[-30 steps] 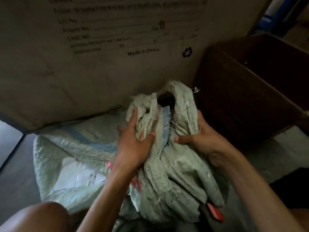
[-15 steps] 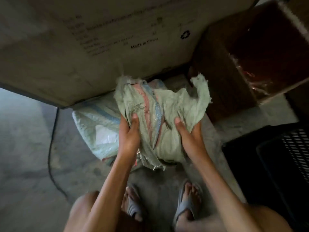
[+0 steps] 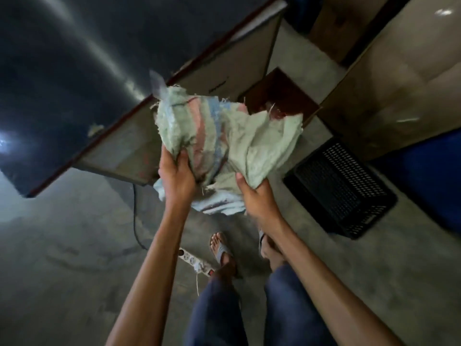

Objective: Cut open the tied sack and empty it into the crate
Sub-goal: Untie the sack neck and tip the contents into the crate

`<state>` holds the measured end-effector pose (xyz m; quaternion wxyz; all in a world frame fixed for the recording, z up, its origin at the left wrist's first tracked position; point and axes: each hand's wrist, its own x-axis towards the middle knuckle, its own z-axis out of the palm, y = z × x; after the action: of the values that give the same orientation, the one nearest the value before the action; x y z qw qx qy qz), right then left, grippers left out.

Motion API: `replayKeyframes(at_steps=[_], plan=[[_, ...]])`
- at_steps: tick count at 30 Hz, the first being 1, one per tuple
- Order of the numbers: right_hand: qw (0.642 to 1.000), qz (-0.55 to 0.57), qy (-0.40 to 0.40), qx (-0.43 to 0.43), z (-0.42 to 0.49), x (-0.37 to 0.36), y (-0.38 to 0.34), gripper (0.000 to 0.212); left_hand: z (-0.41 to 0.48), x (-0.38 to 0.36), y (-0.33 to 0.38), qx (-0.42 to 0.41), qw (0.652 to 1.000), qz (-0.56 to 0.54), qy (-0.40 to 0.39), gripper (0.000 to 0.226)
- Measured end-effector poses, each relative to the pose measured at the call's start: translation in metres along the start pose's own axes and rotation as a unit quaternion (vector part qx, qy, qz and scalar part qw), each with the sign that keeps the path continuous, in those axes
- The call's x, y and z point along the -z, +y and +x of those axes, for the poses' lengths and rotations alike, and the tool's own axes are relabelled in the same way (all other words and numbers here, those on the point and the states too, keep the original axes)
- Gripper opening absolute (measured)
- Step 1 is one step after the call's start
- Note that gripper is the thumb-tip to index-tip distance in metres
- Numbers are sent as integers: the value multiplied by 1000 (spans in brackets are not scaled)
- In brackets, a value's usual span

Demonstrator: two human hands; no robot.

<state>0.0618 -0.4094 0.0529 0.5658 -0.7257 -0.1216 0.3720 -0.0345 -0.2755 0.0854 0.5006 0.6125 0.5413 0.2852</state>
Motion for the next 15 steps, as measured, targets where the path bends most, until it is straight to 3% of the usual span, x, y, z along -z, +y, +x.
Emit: replayKeyframes(at_steps=[4,8,15], plan=[[999,18,32,26,-67,21,-34,34,-41,39,57,-48,997,17,-62,39],[997,27,54,50,-113,64,-49,34,-78,47,70,-85,987,4,-137,37],[985,49,159,45,-139,160,-44,44,-109,-35,87,-91,955,-40,-279,42]])
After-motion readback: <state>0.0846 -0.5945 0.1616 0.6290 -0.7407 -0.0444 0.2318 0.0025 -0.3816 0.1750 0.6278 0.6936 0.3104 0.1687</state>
